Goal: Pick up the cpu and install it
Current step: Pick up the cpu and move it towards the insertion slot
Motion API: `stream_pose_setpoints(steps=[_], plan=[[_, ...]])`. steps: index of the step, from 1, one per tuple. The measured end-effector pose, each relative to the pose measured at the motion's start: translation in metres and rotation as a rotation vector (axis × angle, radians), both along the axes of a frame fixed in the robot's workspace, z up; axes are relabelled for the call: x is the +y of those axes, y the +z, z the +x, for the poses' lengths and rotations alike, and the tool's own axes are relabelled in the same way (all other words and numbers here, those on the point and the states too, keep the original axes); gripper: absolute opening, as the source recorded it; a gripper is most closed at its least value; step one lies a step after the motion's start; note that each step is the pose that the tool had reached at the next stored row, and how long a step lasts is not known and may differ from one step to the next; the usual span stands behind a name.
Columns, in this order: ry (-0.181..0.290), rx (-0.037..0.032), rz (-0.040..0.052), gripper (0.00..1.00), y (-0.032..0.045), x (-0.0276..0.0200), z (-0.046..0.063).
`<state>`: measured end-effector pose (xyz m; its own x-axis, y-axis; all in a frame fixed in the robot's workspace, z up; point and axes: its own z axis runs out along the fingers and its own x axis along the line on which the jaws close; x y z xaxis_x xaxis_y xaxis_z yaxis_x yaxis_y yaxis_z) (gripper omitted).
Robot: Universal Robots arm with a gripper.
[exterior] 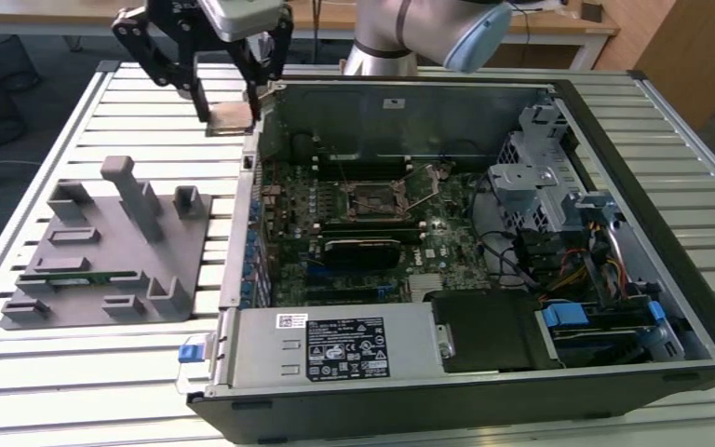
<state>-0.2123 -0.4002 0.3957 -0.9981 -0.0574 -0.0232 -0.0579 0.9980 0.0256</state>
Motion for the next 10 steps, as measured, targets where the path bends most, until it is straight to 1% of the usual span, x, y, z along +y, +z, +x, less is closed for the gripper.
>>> stream_pose_setpoints(steps=[10], plan=[[0.000, -0.0127, 0.0003, 0.53, -0.0023, 0.0000, 0.045]])
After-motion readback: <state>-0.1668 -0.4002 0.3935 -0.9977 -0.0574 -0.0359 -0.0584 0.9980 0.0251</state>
